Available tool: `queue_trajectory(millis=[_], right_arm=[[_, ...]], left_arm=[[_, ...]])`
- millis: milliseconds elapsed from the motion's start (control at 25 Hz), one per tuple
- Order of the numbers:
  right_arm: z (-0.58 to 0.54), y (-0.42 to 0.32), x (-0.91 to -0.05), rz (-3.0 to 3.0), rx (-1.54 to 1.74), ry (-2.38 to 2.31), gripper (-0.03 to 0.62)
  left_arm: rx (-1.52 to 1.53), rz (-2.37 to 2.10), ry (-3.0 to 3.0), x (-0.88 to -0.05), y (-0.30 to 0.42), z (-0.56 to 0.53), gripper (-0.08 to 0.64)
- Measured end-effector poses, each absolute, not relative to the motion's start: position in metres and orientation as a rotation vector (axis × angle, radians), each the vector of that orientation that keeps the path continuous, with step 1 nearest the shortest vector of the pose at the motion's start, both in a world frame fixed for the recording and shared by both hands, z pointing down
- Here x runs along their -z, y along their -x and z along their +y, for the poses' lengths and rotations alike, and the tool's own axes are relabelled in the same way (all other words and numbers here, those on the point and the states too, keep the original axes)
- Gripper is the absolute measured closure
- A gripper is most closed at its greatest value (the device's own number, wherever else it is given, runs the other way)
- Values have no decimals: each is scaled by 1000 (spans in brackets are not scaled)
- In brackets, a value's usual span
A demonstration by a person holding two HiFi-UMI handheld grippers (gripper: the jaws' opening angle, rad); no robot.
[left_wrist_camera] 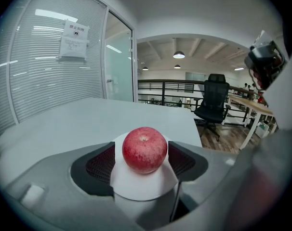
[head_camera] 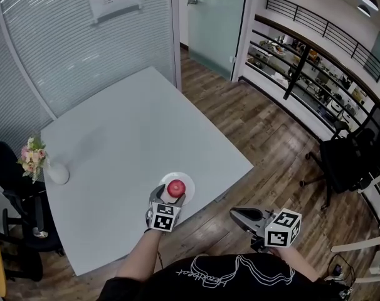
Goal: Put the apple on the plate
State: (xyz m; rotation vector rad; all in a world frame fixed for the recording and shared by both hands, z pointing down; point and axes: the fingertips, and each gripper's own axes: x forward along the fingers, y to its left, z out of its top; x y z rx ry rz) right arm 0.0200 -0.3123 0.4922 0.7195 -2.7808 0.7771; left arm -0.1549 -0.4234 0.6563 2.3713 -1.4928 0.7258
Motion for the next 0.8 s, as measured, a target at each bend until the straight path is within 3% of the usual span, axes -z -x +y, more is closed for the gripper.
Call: queue_trajectory(millis=[560,800], right_arm=[[-295,-3,-457,-2930,-734,-642,583],[-280,11,-448,-2965,-683,-584,584]], left_arm=[[-327,-1339,-2496,-520,148,-349,242],[-155,-1165,-2571,-467,122,-300,348]])
